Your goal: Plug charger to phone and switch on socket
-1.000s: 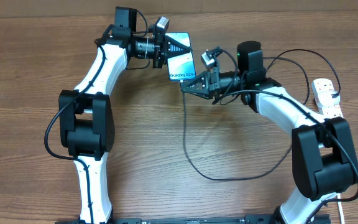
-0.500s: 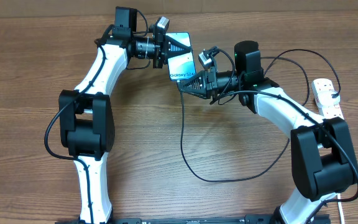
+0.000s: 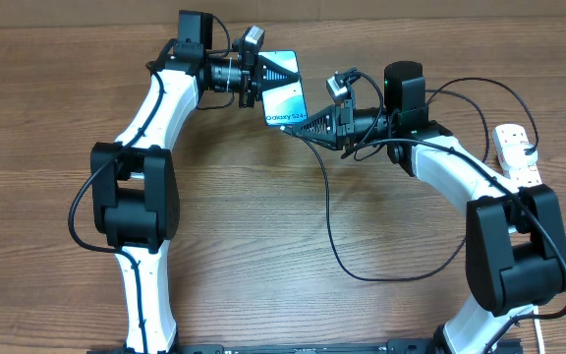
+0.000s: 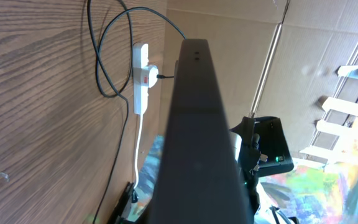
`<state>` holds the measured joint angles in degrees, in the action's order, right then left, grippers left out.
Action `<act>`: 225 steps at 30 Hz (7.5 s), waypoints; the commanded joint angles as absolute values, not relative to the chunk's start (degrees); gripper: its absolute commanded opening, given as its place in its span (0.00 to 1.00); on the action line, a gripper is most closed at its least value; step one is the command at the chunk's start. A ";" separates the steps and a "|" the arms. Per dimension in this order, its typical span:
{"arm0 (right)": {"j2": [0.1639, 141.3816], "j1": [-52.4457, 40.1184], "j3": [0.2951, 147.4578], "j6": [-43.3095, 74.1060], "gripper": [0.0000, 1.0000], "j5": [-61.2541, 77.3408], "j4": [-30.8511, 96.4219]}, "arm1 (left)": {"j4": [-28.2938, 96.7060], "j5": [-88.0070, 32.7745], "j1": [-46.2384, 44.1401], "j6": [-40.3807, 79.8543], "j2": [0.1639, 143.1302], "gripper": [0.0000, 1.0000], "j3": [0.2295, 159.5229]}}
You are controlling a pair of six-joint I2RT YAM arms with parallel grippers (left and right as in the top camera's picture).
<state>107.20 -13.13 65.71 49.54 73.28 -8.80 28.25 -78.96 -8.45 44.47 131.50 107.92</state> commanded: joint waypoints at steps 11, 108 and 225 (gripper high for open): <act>105.71 -12.23 66.98 49.60 0.04 72.95 -9.30 | 28.47 -76.49 -7.44 46.96 130.06 0.04 108.16; 105.75 -19.00 62.98 13.69 0.04 -1.21 39.29 | 37.71 -74.61 -3.42 35.07 130.06 0.04 108.14; 96.01 -11.16 65.32 30.24 0.04 71.70 8.23 | 1.78 -86.26 -14.33 62.43 130.04 0.04 108.16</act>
<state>96.75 -11.16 64.27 30.02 70.30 8.60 2.24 -84.05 -14.55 61.63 131.50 107.87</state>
